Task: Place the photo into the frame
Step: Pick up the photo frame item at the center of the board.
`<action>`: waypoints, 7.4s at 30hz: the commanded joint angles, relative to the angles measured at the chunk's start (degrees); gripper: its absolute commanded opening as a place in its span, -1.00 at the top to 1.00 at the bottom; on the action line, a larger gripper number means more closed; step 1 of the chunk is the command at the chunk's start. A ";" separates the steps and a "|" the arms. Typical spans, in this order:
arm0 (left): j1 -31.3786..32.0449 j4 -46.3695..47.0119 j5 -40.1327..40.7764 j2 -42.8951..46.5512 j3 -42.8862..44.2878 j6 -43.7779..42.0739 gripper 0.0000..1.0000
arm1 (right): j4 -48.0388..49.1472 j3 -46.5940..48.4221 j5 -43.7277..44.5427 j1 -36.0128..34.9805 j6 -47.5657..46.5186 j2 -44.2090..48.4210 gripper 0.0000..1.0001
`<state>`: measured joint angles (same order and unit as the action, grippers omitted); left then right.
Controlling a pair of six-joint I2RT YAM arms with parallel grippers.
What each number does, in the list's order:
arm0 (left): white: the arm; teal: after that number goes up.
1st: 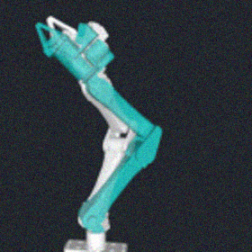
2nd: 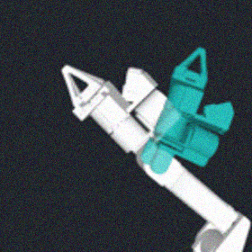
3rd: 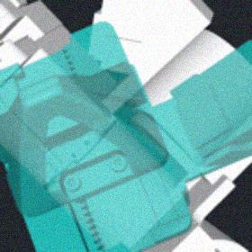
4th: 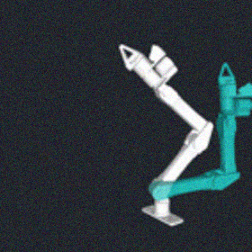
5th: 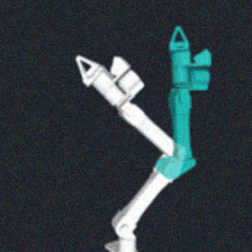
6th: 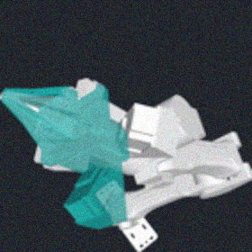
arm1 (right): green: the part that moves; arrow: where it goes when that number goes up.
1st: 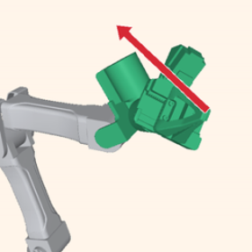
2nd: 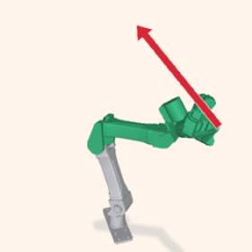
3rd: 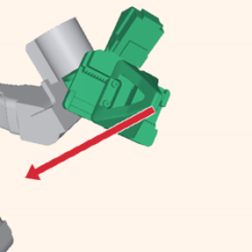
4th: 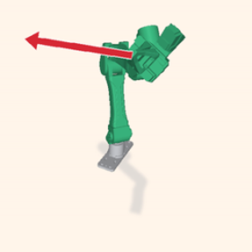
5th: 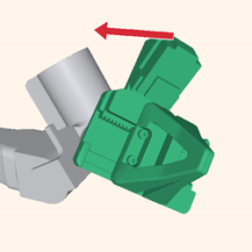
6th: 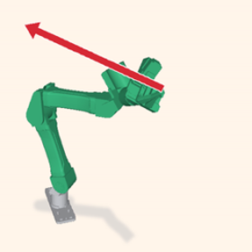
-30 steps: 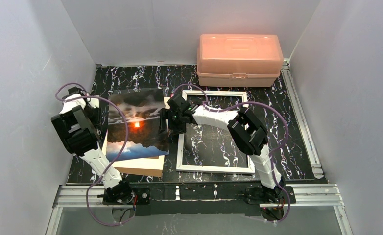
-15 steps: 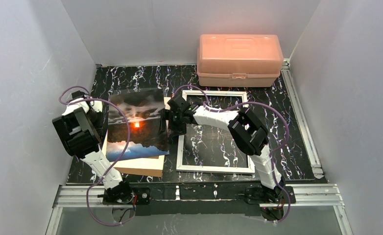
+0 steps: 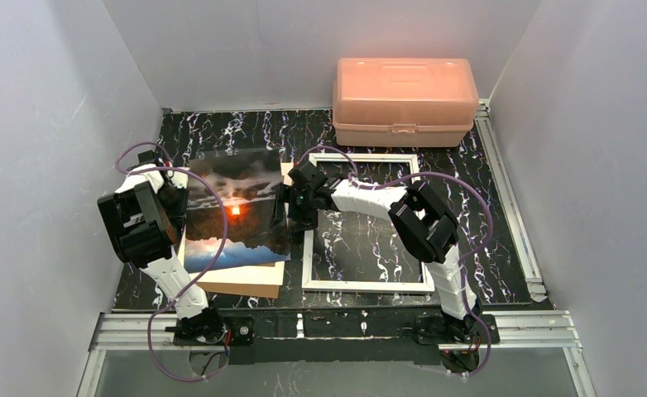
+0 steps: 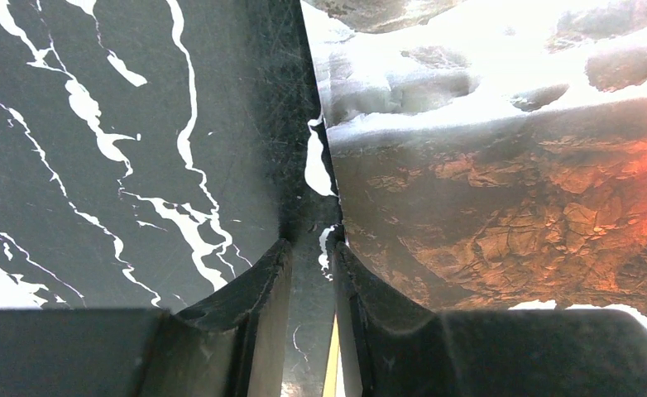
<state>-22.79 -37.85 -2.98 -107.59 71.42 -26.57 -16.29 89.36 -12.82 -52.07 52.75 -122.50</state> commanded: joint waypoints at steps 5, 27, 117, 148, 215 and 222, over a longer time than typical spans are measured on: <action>1.34 -1.02 -5.45 -2.21 -4.02 0.63 0.55 | 4.40 0.16 -5.19 0.23 4.53 -1.24 -0.74; 1.87 0.12 -6.20 -2.73 -4.61 1.08 0.57 | 17.67 0.47 -11.03 -0.45 10.51 1.94 -0.72; 0.55 -5.38 -5.17 -3.34 1.02 -0.87 0.47 | 51.80 -15.32 -7.48 4.07 16.46 3.43 -0.15; -1.57 -0.29 1.26 -5.11 1.32 -2.00 0.49 | 50.35 -19.40 -9.69 6.24 14.68 8.32 0.46; 3.89 0.18 4.31 -5.18 -1.15 -4.09 0.56 | 48.80 -23.30 -12.66 9.06 13.88 9.23 0.65; 3.89 0.19 4.49 -5.32 -1.10 -4.24 0.57 | 49.21 -24.06 -13.63 9.09 14.34 10.09 0.56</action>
<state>-18.81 -39.86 1.39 -109.36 73.49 -30.04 30.22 66.24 -24.73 -43.20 66.50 -116.07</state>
